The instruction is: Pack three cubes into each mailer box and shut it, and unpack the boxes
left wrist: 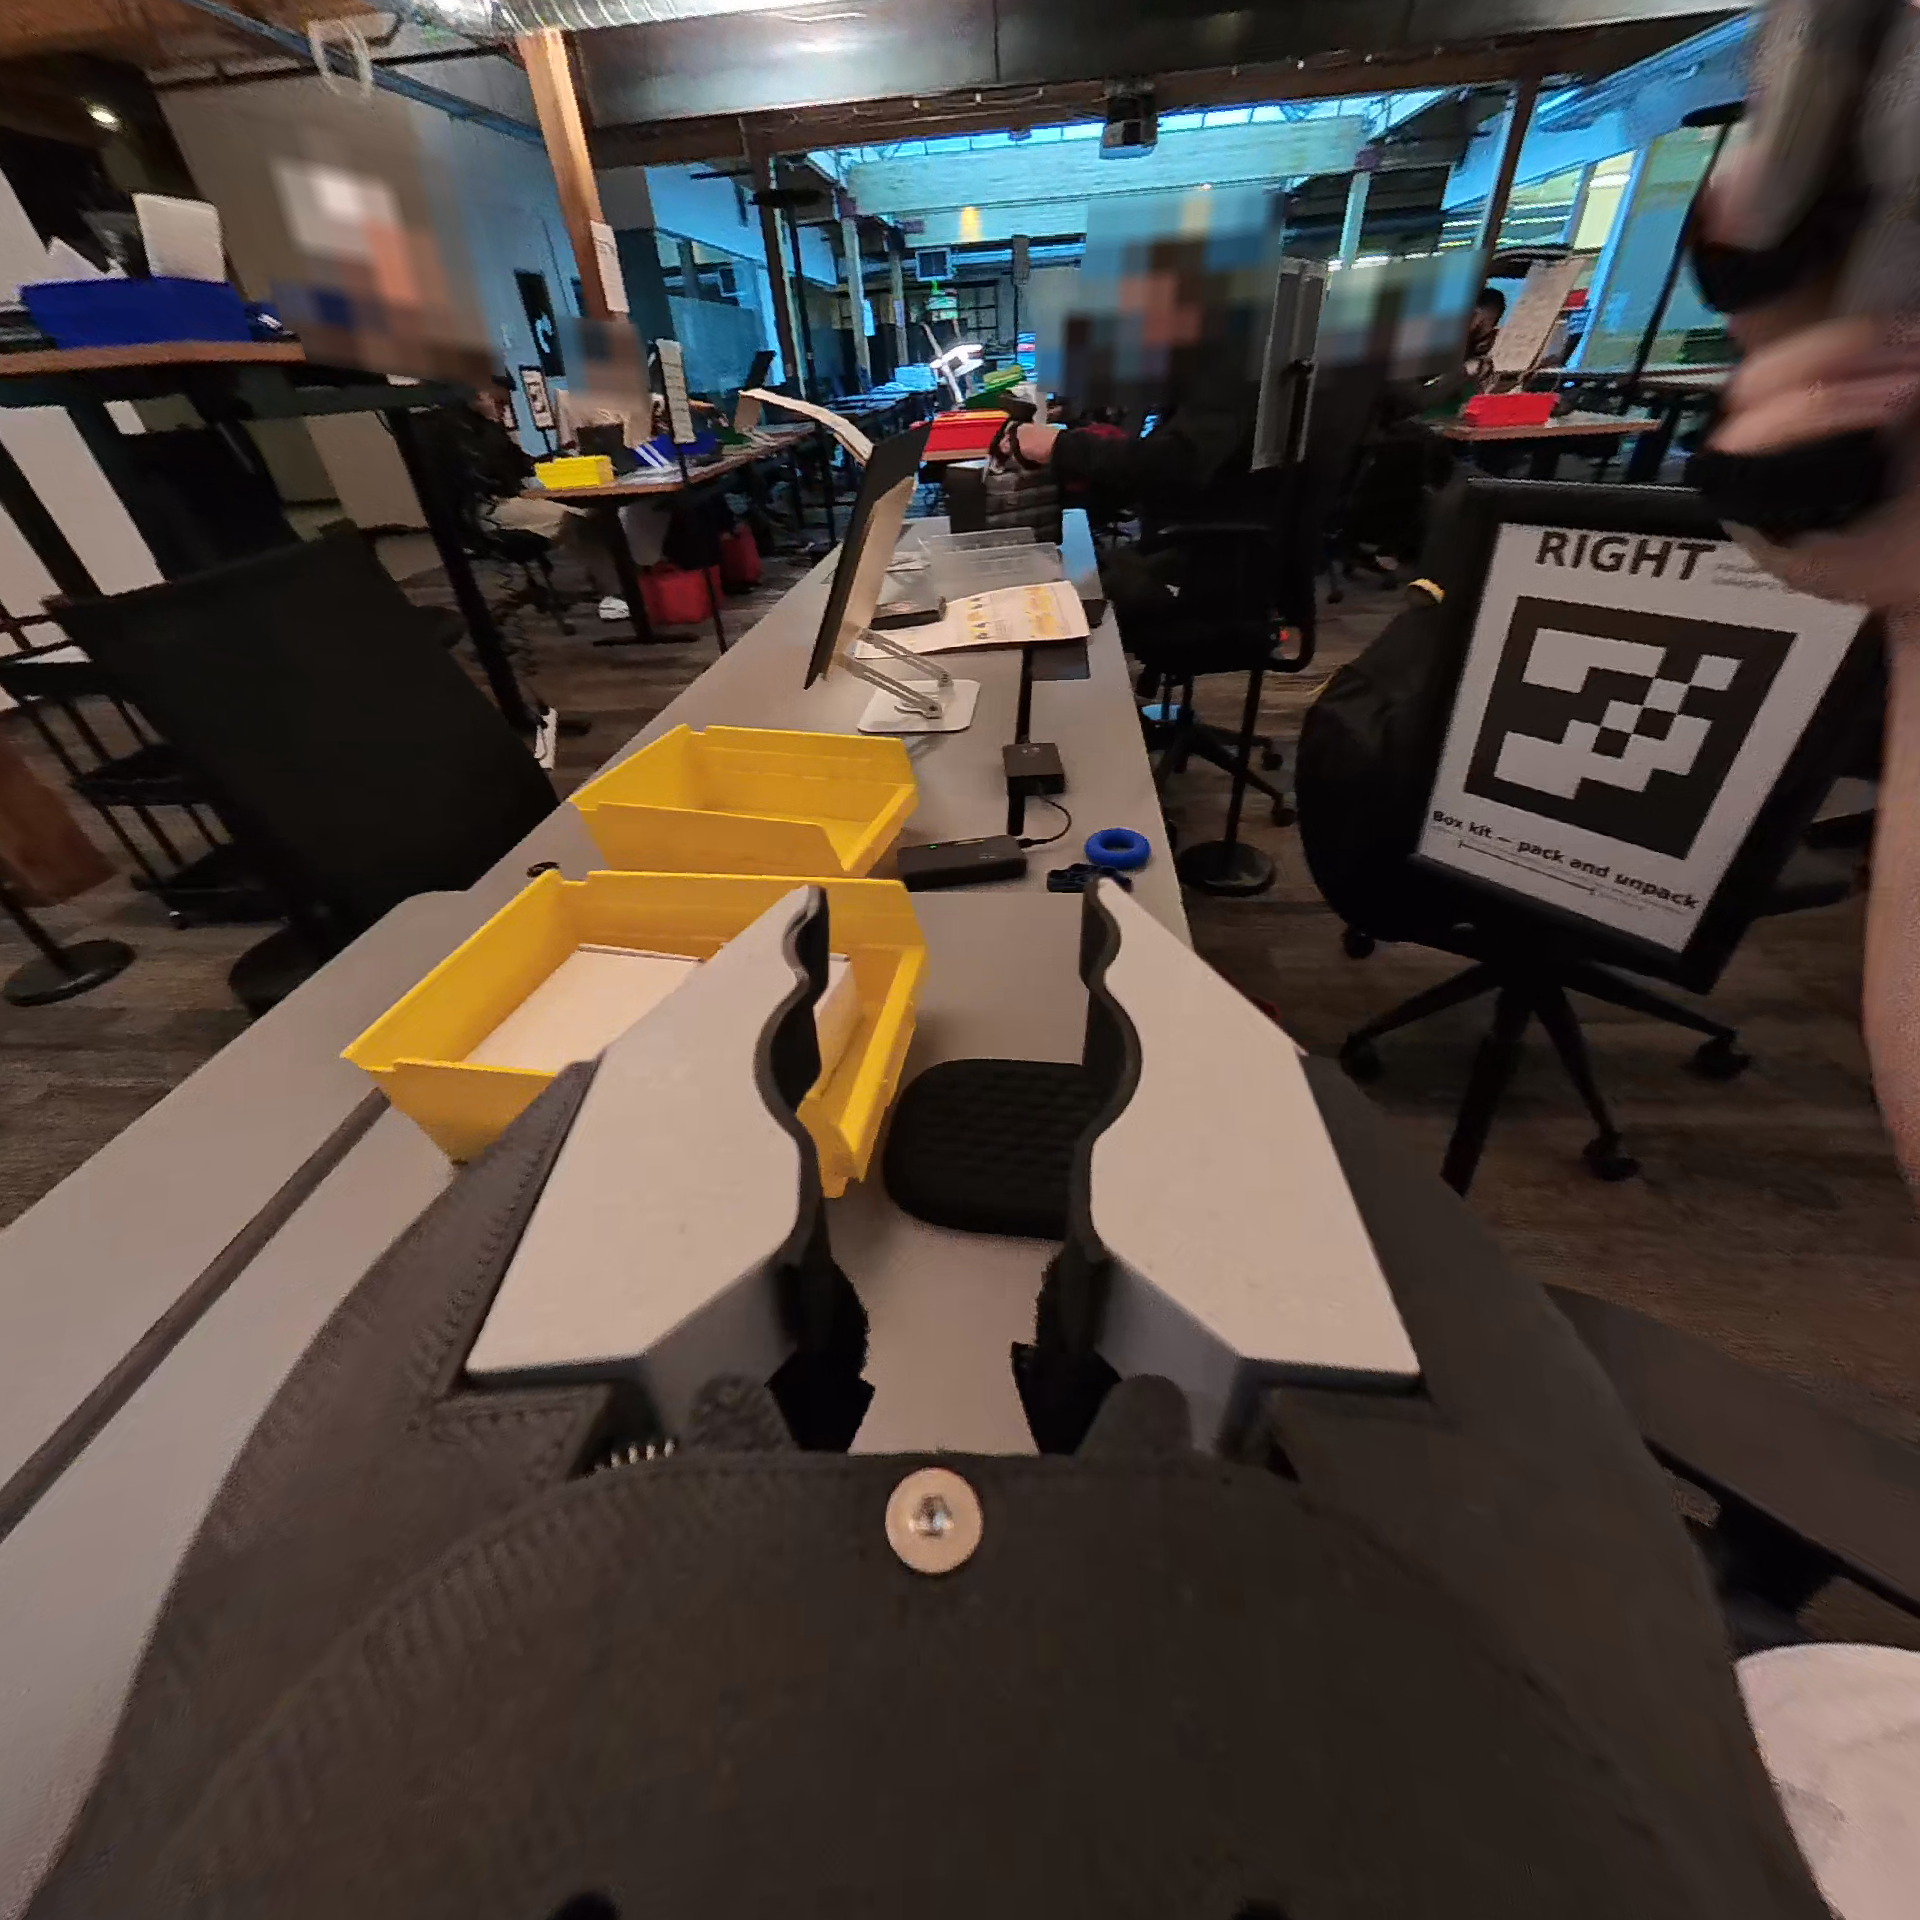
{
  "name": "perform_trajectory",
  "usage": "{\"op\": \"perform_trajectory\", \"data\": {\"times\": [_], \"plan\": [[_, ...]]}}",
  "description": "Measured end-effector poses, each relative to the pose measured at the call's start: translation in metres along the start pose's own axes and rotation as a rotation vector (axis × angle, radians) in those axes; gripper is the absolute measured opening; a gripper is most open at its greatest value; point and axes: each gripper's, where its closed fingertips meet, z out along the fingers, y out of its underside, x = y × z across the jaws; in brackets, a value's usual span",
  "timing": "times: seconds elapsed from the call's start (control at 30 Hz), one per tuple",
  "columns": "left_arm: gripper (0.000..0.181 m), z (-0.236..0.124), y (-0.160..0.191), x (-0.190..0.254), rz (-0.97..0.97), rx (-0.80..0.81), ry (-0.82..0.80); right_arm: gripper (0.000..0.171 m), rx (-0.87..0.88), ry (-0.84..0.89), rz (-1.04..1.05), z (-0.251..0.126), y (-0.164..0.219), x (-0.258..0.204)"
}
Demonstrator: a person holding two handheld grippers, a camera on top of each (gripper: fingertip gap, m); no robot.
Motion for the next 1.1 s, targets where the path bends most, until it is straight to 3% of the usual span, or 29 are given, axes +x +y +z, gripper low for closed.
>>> {"op": "perform_trajectory", "data": {"times": [0.07,0.17,0.2,0.27,0.3,0.33,0.4,0.47,0.57,0.73,0.83,1.0,1.1], "plan": [[0.048,-0.004,0.000,-0.006,0.020,-0.003,-0.039,0.000,-0.183,0.371,-0.420,0.008,-0.002,0.068],[0.052,-0.009,-0.001,-0.021,0.074,-0.018,-0.124,0.000,-0.501,0.611,-0.912,-0.013,0.025,0.118],[0.053,-0.010,0.000,-0.028,0.090,-0.027,-0.158,0.000,-0.574,0.576,-0.909,-0.020,0.051,0.123],[0.057,-0.014,0.003,-0.043,0.104,-0.052,-0.215,0.000,-0.659,0.276,-0.526,-0.021,0.125,0.101],[0.061,-0.019,0.004,-0.051,0.104,-0.071,-0.243,0.000,-0.620,0.225,-0.380,-0.021,0.142,0.099],[0.065,-0.027,0.005,-0.062,0.107,-0.088,-0.286,0.000,-0.583,0.239,-0.366,-0.022,0.154,0.111],[0.070,-0.058,0.002,-0.091,0.121,-0.116,-0.429,0.000,-0.591,0.367,-0.574,-0.027,0.172,0.161],[0.077,-0.104,0.003,-0.118,0.096,-0.156,-0.577,0.019,-0.679,0.419,-0.666,-0.028,0.199,0.209],[0.091,-0.190,0.028,-0.149,-0.008,-0.285,-0.768,0.055,-0.800,0.458,-0.528,-0.022,0.234,0.272],[0.110,-0.353,0.124,-0.180,-0.220,-0.554,-1.184,0.064,-0.920,0.568,-0.507,-0.013,0.261,0.371],[0.112,-0.395,0.177,-0.173,-0.392,-0.561,-1.246,0.064,-1.040,0.575,-0.454,-0.016,0.288,0.408],[0.110,-0.428,0.230,-0.170,-0.489,-0.578,-1.361,0.047,-1.147,0.547,-0.291,-0.024,0.329,0.430],[0.099,-0.442,0.249,-0.171,-0.543,-0.568,-1.404,0.020,-1.164,0.512,-0.306,-0.025,0.342,0.435]]}}
